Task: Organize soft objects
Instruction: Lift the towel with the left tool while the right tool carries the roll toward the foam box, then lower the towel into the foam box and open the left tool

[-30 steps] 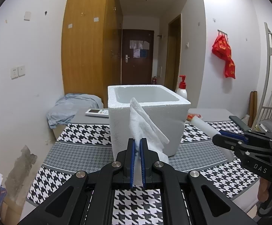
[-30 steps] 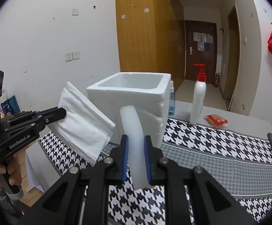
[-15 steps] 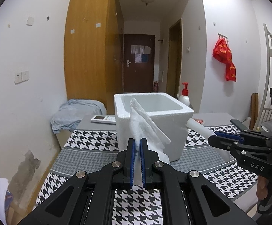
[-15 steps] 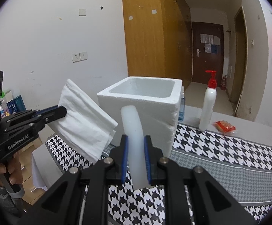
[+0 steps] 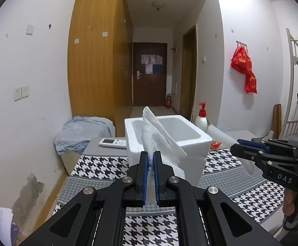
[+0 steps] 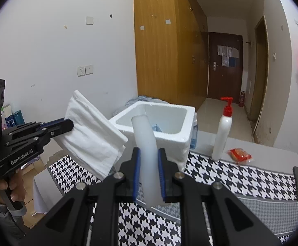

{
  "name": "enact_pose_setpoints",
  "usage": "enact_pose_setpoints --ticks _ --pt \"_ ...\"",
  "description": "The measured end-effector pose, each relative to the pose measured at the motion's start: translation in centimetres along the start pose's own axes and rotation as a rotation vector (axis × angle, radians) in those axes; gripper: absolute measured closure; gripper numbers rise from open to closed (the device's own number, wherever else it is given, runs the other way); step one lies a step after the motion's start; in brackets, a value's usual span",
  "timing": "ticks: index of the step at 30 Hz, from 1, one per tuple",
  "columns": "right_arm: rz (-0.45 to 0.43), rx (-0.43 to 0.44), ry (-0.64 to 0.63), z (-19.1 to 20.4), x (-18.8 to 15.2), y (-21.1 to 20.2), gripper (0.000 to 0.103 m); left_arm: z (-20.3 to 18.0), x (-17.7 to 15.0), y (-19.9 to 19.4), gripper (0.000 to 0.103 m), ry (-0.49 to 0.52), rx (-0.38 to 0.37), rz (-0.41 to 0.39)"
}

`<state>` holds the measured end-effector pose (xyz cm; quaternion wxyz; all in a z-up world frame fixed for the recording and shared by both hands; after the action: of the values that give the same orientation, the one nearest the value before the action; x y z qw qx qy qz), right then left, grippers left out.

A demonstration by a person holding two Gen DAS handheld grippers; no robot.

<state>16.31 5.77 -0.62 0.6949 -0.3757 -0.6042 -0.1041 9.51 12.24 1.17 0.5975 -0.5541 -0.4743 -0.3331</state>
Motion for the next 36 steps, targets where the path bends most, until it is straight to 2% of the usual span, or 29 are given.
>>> enact_pose_setpoints --ticks 13,28,36 --pt "-0.01 -0.013 0.002 -0.7 2.1 0.9 0.084 0.8 2.9 0.4 0.097 0.013 0.001 -0.025" --pt "0.0 0.024 0.015 -0.7 3.3 2.0 0.084 1.6 5.0 2.9 0.097 0.022 0.001 -0.029" --pt "0.001 0.008 0.019 -1.3 3.4 2.3 0.084 2.2 6.0 4.5 0.097 0.002 -0.017 -0.03"
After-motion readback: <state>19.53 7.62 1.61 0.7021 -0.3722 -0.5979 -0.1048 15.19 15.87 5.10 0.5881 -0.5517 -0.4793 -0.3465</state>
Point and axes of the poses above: each gripper's, at about its wrist camera, not at the fingertips, and y roughly the way its jaws point, z to its left, x to its top, the point moved 5 cm from there along y, roughly the way its jaws point, and after that the axes turned 8 degrees about -x, right-handed, at the moved point
